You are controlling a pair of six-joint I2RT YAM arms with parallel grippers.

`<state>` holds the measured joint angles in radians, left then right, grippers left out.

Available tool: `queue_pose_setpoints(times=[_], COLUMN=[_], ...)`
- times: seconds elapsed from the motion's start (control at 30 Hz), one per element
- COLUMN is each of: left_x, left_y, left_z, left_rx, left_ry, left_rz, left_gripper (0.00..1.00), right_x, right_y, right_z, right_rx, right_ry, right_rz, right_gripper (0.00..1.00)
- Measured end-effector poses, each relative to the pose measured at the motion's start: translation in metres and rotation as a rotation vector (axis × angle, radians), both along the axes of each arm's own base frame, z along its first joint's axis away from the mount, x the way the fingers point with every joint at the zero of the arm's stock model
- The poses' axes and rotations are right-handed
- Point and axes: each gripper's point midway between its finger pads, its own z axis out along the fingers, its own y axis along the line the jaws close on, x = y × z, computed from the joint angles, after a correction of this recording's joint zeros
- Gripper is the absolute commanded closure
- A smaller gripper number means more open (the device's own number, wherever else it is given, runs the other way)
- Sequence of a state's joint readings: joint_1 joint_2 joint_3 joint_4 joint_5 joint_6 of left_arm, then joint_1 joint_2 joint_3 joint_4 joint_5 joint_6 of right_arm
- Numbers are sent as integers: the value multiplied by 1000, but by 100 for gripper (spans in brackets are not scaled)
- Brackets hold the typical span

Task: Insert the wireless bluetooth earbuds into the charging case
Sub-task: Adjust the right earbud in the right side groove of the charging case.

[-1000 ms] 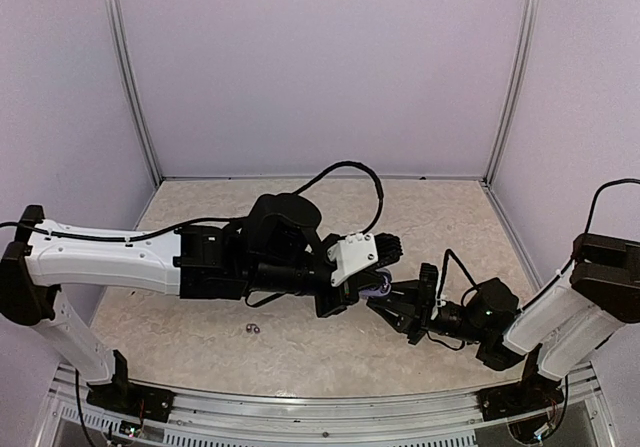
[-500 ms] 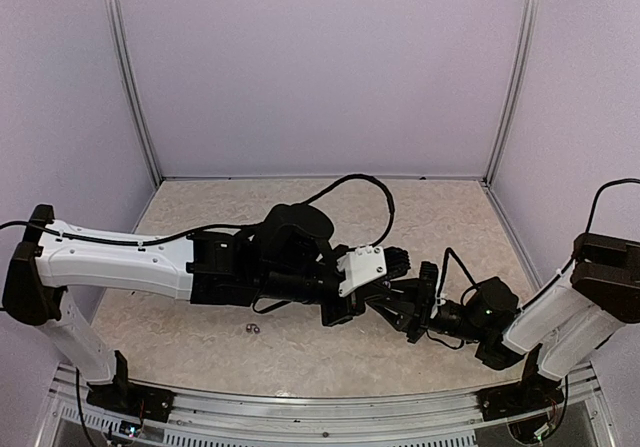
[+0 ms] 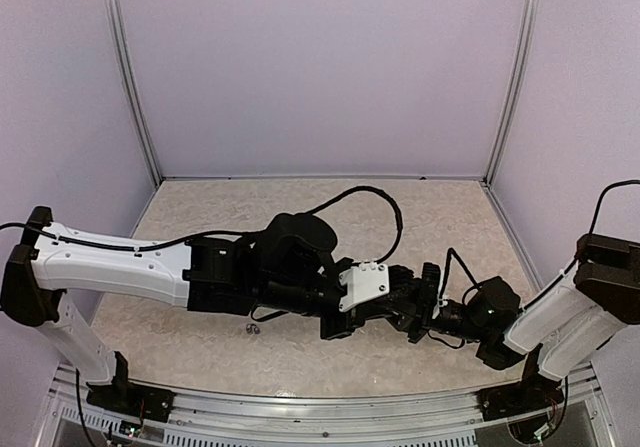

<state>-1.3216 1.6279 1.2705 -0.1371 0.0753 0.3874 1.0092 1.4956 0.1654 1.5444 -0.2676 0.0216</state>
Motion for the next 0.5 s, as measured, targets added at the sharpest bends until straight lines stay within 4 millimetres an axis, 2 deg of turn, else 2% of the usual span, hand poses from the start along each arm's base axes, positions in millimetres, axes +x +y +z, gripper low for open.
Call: queue_pose_setpoints(times=[0.1, 0.2, 0.37, 0.43, 0.5], left_x=[-6, -1, 32, 46, 50], left_y=[4, 12, 33, 41, 44], left_z=[3, 18, 47, 53, 55], left_rx=[5, -27, -107, -127, -134], left_ry=[22, 63, 165, 198, 225], left_rz=[-9, 12, 89, 121, 129], left_gripper=[74, 71, 74, 75, 76], right_x=[-1, -3, -9, -12, -14], right_y=[0, 1, 0, 0, -1], right_z=[0, 0, 8, 10, 13], right_rx=[-1, -4, 1, 1, 2], right_ry=[-3, -8, -58, -74, -87], right_rz=[6, 15, 38, 47, 55], right_gripper=[100, 100, 100, 100, 100])
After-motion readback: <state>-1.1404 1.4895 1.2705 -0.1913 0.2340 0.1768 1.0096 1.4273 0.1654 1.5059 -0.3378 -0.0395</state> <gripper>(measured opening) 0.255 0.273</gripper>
